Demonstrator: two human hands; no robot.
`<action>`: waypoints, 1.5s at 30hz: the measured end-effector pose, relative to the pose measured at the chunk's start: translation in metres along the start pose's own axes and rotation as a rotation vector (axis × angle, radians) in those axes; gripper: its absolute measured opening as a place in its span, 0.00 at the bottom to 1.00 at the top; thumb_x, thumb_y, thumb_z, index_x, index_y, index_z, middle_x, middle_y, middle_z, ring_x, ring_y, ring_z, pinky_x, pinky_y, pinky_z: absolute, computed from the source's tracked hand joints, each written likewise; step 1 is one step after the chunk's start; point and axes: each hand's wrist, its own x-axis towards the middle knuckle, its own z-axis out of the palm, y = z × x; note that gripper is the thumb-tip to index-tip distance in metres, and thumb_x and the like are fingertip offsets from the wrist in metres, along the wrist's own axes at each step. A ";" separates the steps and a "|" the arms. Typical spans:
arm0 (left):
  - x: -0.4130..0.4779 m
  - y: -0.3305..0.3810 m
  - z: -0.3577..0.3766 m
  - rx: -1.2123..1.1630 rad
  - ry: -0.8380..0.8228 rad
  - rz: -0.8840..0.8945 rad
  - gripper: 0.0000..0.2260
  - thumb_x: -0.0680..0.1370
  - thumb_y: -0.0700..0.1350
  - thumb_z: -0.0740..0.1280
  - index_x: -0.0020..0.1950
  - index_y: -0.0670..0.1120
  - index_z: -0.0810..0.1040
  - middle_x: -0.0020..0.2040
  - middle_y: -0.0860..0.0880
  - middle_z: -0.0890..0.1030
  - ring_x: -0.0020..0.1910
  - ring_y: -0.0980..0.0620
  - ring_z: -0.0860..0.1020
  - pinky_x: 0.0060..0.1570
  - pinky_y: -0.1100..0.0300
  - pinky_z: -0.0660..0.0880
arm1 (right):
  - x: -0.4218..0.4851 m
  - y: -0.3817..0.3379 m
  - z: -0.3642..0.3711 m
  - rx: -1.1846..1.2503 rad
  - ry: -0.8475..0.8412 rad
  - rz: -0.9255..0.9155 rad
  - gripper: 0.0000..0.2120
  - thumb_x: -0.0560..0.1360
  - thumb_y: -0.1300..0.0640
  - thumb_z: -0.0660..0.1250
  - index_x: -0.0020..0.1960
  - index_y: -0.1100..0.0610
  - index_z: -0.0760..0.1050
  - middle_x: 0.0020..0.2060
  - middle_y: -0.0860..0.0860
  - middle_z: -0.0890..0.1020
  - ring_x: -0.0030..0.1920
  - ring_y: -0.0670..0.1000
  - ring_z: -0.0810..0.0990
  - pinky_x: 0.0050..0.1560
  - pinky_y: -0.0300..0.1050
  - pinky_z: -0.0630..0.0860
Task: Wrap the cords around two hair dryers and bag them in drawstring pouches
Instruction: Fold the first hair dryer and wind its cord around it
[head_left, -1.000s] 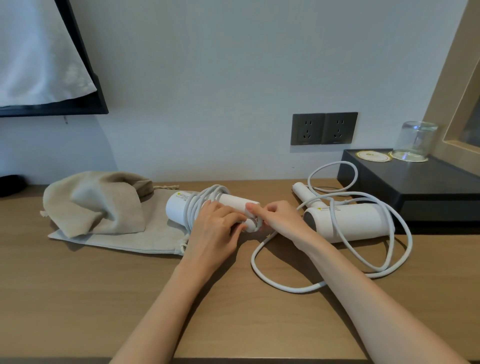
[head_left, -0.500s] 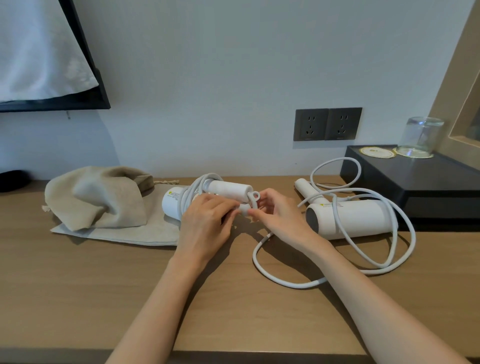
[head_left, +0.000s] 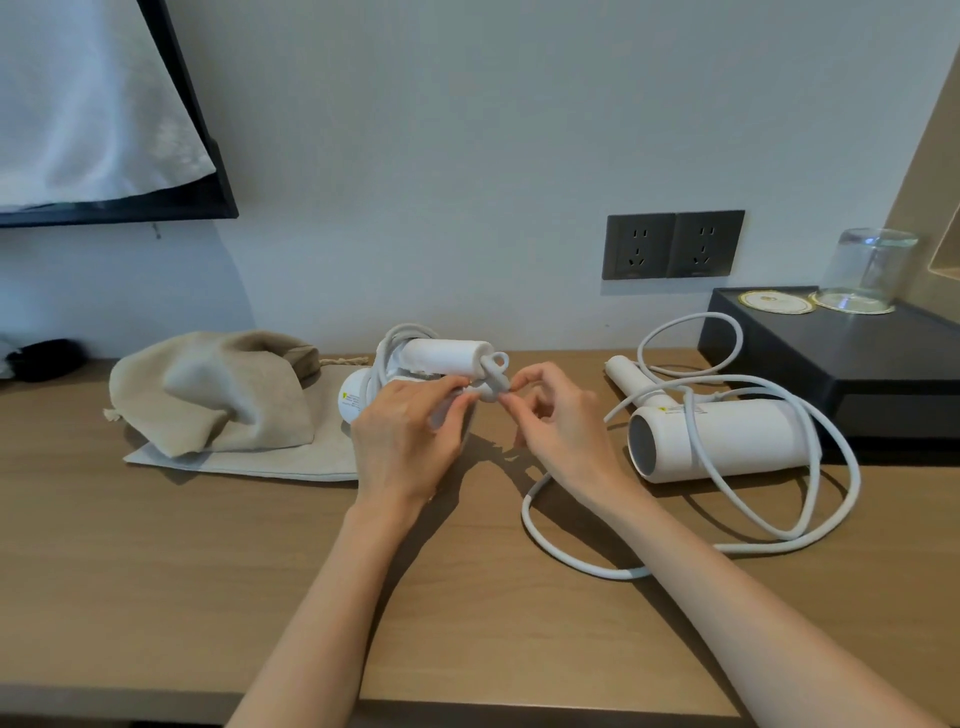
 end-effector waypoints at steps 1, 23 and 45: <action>0.001 0.000 0.000 -0.006 0.006 -0.020 0.06 0.71 0.48 0.72 0.47 0.49 0.85 0.40 0.50 0.85 0.40 0.50 0.82 0.33 0.58 0.76 | 0.000 0.001 0.000 0.010 0.010 -0.004 0.05 0.75 0.57 0.69 0.50 0.53 0.74 0.32 0.48 0.80 0.32 0.45 0.79 0.36 0.42 0.79; 0.022 0.012 -0.009 -0.668 0.036 -0.342 0.05 0.73 0.44 0.73 0.47 0.50 0.83 0.45 0.54 0.85 0.47 0.57 0.83 0.51 0.59 0.78 | 0.019 -0.029 -0.010 0.075 0.014 -0.231 0.05 0.75 0.60 0.67 0.50 0.56 0.73 0.44 0.51 0.77 0.45 0.50 0.79 0.47 0.48 0.77; 0.079 0.039 0.009 -0.811 -0.127 -0.436 0.02 0.71 0.42 0.75 0.41 0.48 0.84 0.39 0.56 0.85 0.42 0.60 0.83 0.45 0.67 0.77 | 0.037 -0.022 -0.026 0.430 0.174 0.195 0.07 0.75 0.54 0.69 0.39 0.55 0.80 0.32 0.46 0.81 0.37 0.44 0.80 0.48 0.50 0.80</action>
